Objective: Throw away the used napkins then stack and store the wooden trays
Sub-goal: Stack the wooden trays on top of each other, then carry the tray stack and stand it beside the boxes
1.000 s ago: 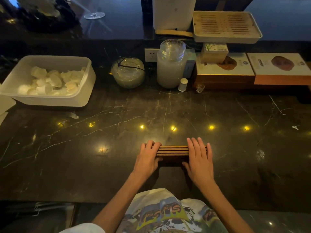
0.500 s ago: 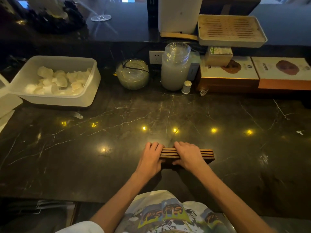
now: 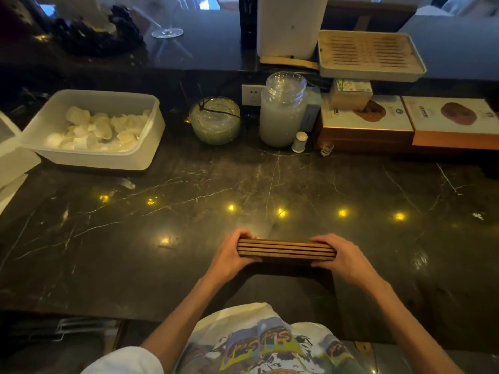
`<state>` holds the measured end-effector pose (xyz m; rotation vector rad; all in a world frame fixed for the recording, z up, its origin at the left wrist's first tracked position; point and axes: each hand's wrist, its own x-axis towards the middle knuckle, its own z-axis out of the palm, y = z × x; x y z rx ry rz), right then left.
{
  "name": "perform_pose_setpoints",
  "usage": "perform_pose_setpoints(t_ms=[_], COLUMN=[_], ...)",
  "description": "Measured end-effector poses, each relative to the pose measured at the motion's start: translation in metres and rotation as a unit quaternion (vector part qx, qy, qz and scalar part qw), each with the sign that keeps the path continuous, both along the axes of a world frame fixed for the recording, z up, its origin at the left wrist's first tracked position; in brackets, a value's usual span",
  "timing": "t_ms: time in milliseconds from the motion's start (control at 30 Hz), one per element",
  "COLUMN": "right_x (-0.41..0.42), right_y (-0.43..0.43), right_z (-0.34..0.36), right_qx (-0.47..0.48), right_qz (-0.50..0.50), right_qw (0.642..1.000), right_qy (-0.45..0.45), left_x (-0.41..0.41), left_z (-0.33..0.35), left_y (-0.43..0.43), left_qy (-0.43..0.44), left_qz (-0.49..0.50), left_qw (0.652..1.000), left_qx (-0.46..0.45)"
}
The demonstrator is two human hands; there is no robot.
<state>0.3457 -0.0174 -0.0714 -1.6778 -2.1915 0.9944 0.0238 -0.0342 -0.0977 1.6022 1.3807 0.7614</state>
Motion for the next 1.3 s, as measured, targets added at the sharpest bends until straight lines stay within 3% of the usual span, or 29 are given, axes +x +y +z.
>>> perform_pose_setpoints(t_ms=[133, 233, 367, 500, 600, 767, 967, 1067, 1200, 1300], right_x=[0.0, -0.009, -0.011, -0.005, -0.014, -0.045, -0.102, -0.135, -0.161, -0.163], right_y=[-0.012, -0.027, -0.024, -0.031, -0.038, -0.058, -0.106, -0.142, -0.207, -0.253], right_z=[-0.022, -0.044, -0.034, -0.006, 0.015, 0.034, 0.061, 0.071, 0.086, 0.093], right_qx=[-0.092, -0.111, -0.144, -0.189, -0.217, -0.221, -0.226, -0.198, -0.155, -0.18], right_qz=[-0.162, -0.233, -0.218, -0.226, -0.226, -0.291, -0.363, -0.418, -0.429, -0.423], right_qw=[0.958, 0.938, 0.942, 0.907, 0.884, 0.836, 0.763, 0.738, 0.776, 0.788], right_qy=[0.219, 0.23, 0.213, 0.3, 0.347, 0.409, 0.485, 0.492, 0.436, 0.409], left_x=[0.006, 0.007, 0.005, 0.0, 0.003, -0.012, -0.01, 0.002, 0.012, 0.01], left_z=[-0.007, -0.022, -0.022, -0.004, 0.024, 0.06, 0.071, 0.074, 0.068, 0.073], left_y=[-0.002, -0.003, 0.006, 0.013, 0.017, 0.016, -0.026, -0.044, -0.08, -0.109], left_qy=[-0.086, -0.118, -0.122, -0.19, -0.317, -0.422, -0.589, -0.557, -0.471, -0.453], left_qz=[0.04, 0.056, 0.045, 0.063, 0.148, 0.166, 0.203, 0.251, 0.337, 0.325], left_qw=[0.992, 0.982, 0.978, 0.966, 0.92, 0.861, 0.738, 0.744, 0.75, 0.759], left_qx=[-0.085, -0.136, -0.165, -0.164, -0.178, -0.232, -0.261, -0.27, -0.32, -0.337])
